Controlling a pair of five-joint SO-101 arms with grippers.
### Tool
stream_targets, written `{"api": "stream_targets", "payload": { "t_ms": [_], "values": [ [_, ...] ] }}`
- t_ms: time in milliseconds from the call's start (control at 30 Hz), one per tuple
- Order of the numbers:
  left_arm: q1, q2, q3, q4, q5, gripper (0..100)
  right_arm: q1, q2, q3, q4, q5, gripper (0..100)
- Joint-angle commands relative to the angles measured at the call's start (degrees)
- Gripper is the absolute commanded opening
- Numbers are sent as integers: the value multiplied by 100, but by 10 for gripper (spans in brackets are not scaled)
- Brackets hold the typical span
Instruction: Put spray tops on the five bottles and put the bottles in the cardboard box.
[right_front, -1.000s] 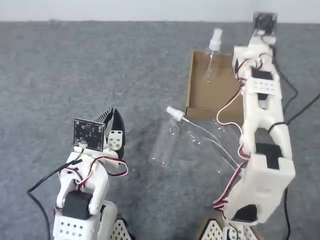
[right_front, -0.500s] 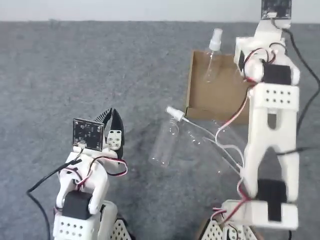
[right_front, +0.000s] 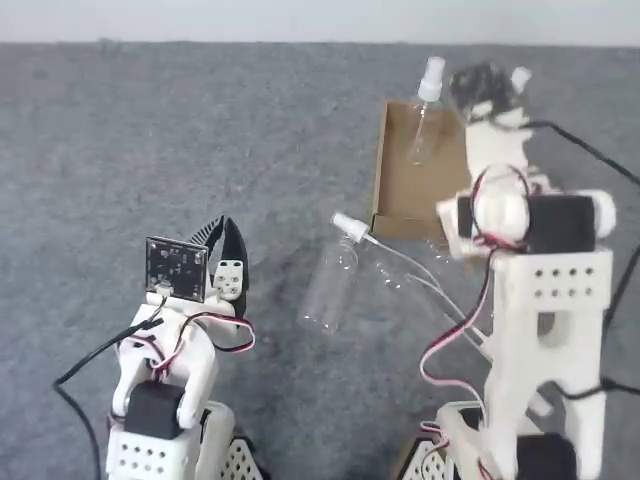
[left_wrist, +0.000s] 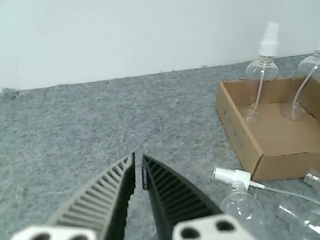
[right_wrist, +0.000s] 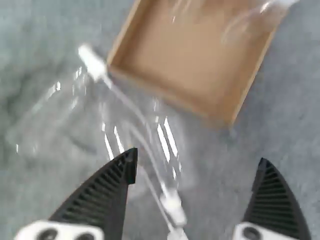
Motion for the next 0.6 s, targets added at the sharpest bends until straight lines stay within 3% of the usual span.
{"api": "stream_targets", "payload": {
  "t_ms": [0, 200, 333, 567],
  "values": [
    [-18, -70, -31, -167, -9, 12, -66, -602, 1029, 22, 554, 296],
    [-18, -70, -31, -158, -9, 12, 321, -1446, 3112, -347, 1284, 296],
    [-18, -70, -31, -158, -9, 12, 646, -2009, 4193, -1103, 1538, 296],
    [-18, -70, -31, -158, -9, 12, 453, -1903, 5046, -2695, 1547, 296]
  ]
}}
